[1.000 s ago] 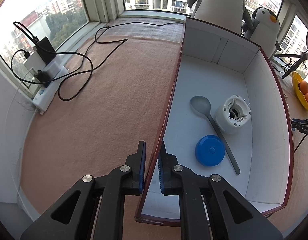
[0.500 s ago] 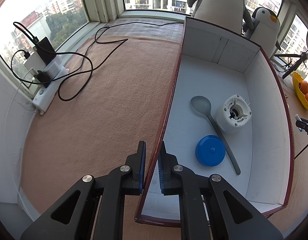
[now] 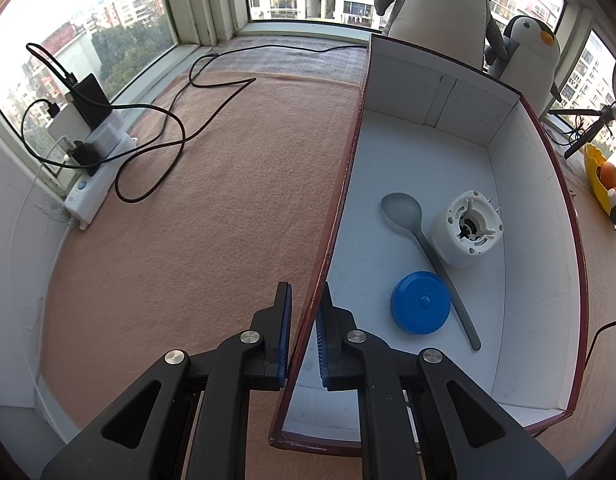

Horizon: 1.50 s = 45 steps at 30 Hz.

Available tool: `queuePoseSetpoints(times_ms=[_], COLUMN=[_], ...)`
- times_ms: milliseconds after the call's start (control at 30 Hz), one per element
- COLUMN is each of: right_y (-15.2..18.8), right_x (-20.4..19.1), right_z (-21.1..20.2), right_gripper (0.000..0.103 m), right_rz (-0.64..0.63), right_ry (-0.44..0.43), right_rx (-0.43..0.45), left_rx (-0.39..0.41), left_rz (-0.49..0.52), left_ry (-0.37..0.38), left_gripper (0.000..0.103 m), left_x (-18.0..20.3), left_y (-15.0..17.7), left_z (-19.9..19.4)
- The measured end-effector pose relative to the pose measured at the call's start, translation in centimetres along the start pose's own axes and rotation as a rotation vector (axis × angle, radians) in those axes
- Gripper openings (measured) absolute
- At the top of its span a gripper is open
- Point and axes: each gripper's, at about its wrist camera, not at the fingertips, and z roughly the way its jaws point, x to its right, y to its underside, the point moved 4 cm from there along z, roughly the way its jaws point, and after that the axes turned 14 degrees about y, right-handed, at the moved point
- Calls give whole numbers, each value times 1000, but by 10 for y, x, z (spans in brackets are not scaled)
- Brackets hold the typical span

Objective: Organize rigid objects
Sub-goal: 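Carry the eye-drop bottle into the box and release it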

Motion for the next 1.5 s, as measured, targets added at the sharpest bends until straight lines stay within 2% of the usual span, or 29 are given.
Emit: queuePoseSetpoints(times_ms=[300,767,1367,1400,1467,1500], right_y=[-19,-21,-9,-9,-7,-7], right_x=[-68,-156,-210,-212,-215,-215], right_z=[-31,-43,-48,-49,-50,-52], right_gripper=[32,32,32,34,49,61], right_rz=[-101,-257,-394,-400,-414,-418], right_ry=[-79,-149,-168,-172,-180,-174], right_rx=[77,93,114,117,122,131], left_rx=[4,14,25,25,25,25], left_rz=[-5,-7,0,1,1,1], left_ry=[9,22,16,15,16,15], left_gripper=[10,10,9,9,9,9], left_x=[1,-1,-1,-1,-1,0], left_y=[-1,0,1,1,1,1], left_z=[1,2,0,1,1,1])
